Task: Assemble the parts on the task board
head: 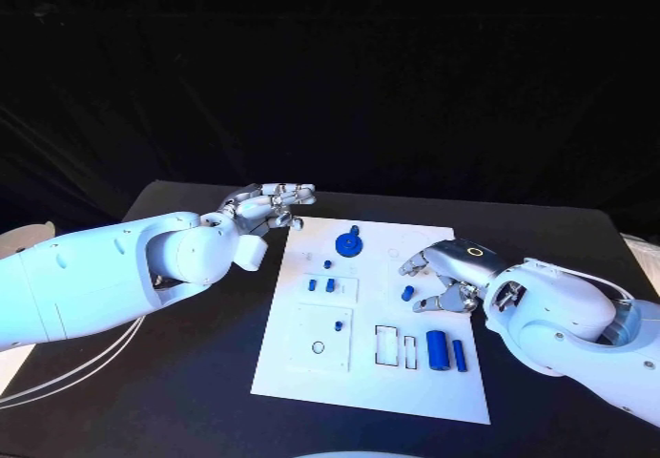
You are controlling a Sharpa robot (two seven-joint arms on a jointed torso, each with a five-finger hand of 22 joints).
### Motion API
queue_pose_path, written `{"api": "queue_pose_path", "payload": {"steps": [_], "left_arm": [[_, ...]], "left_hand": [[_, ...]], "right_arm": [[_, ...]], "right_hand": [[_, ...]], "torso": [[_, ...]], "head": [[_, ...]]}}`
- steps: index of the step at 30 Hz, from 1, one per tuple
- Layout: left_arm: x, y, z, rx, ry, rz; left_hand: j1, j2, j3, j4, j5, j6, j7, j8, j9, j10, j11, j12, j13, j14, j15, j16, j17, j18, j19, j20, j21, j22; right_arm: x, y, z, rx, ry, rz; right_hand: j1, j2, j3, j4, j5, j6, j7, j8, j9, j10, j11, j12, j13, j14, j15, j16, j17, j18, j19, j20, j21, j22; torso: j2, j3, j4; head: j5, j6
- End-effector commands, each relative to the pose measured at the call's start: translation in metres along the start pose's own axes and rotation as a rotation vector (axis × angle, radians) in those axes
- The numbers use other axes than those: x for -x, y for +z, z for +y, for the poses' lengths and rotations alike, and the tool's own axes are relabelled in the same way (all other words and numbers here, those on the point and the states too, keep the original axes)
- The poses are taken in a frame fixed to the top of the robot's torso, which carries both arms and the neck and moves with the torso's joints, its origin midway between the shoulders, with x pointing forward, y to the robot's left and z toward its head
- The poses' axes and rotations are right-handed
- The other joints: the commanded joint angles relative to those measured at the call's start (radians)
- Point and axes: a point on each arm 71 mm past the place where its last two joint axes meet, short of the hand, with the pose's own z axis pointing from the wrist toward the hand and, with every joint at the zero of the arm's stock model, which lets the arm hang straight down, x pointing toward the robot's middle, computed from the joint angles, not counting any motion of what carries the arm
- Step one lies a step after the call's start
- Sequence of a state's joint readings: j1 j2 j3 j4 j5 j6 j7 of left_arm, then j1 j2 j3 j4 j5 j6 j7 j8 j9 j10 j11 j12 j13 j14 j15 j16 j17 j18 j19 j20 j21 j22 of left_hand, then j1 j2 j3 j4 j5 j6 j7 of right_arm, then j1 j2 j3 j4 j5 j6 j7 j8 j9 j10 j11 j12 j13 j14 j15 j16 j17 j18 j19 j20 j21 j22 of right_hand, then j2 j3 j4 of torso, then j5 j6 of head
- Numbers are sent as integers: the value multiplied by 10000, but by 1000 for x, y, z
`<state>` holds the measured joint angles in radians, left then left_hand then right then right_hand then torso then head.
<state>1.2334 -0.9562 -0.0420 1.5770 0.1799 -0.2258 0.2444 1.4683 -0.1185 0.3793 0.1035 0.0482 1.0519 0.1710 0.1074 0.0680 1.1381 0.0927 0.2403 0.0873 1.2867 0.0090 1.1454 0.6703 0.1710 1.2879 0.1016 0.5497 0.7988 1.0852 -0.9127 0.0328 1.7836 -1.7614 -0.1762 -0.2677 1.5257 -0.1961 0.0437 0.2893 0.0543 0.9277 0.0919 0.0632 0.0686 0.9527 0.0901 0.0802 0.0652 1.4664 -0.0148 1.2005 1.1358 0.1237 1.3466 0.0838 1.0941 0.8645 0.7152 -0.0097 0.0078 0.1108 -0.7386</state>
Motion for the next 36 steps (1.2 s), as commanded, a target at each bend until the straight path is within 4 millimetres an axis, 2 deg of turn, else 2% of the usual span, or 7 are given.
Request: {"api": "queue_pose_path", "payload": {"steps": [1, 7, 9, 14, 19, 25, 36], "left_arm": [[-3, 1, 0, -8, -26, 258], [-3, 1, 0, 0, -26, 260], [-3, 1, 0, 1, -25, 257], [-3, 0, 0, 8, -25, 257], [-3, 0, 0, 19, -28, 270], [-3, 0, 0, 36, 8, 289], [-3, 0, 1, 95, 24, 318]], "left_hand": [[-88, -19, 70, -14, 57, -69, 12, -15, -12, -71, 13, 49, 13, -87, -13, -26, -9, 97, -54, 22, -62, -13], [-88, -19, 70, -14, 57, -69, 12, -15, -12, -71, 13, 49, 13, -87, -13, -26, -9, 97, -54, 22, -62, -13], [-96, -20, 76, -19, 56, -71, 14, -13, -11, -78, 15, 60, 15, -89, -11, -22, -11, 96, -54, 24, -65, -15], [-97, -20, 76, -19, 56, -71, 14, -13, -10, -79, 15, 61, 15, -89, -11, -22, -11, 96, -55, 24, -65, -15], [-97, -20, 76, -19, 56, -71, 14, -13, -10, -79, 15, 61, 15, -89, -11, -22, -11, 96, -55, 24, -65, -15], [-97, -20, 76, -19, 56, -71, 14, -13, -10, -79, 15, 61, 15, -89, -11, -22, -11, 96, -55, 24, -65, -15], [-140, -25, 82, -17, 55, -87, 23, -13, -11, -108, 25, 83, 15, -112, -4, -36, -64, 95, -57, 29, -75, -20]], "right_arm": [[-2, 2, 1, -63, -250, 212], [-4, 6, 3, 20, -277, 346], [-5, 7, 3, 39, -291, 416], [-8, 9, 5, 103, -329, 634], [-10, 11, 5, 91, -428, 760], [-13, 14, 4, 45, -560, 828], [-16, 17, 3, 28, -643, 885]], "right_hand": [[29, 189, 131, -41, 14, 154, -23, 70, 19, 203, -19, 100, 21, 314, 7, -63, -34, 50, 90, 33, -14, 37], [140, 732, 388, -213, -8, 701, 27, 177, 61, 1041, -154, 402, 53, 331, -23, -34, -11, 27, 201, 20, 94, 187], [167, 886, 450, -267, -20, 960, 91, 240, 81, 1363, -196, 488, 46, 345, -35, -4, 14, 12, 244, 11, 147, 256], [286, 1198, 662, -323, -45, 1422, 86, 350, 113, 1879, -269, 543, 14, 386, -66, 139, 150, -21, 339, -21, 295, 453], [365, 1270, 773, -359, -45, 1568, 81, 354, 109, 2036, -310, 486, -13, 394, -101, 177, 181, -32, 372, -52, 348, 522], [398, 1250, 807, -383, -46, 1605, 77, 336, 99, 2068, -321, 431, -25, 395, -125, 192, 193, -29, 373, -71, 345, 516], [478, 1272, 916, -425, -43, 1659, 89, 294, 78, 2123, -345, 328, -31, 392, -164, 207, 201, -32, 381, -110, 358, 535]], "torso": [[10, -6, 26], [20, -12, 39], [24, -13, 41], [18, -17, 21], [10, -17, 21], [9, -5, 31], [9, -7, 14]], "head": [[-31, 13], [-16, -12], [-11, -22], [21, -57], [13, -76], [29, -103], [40, -126]]}}
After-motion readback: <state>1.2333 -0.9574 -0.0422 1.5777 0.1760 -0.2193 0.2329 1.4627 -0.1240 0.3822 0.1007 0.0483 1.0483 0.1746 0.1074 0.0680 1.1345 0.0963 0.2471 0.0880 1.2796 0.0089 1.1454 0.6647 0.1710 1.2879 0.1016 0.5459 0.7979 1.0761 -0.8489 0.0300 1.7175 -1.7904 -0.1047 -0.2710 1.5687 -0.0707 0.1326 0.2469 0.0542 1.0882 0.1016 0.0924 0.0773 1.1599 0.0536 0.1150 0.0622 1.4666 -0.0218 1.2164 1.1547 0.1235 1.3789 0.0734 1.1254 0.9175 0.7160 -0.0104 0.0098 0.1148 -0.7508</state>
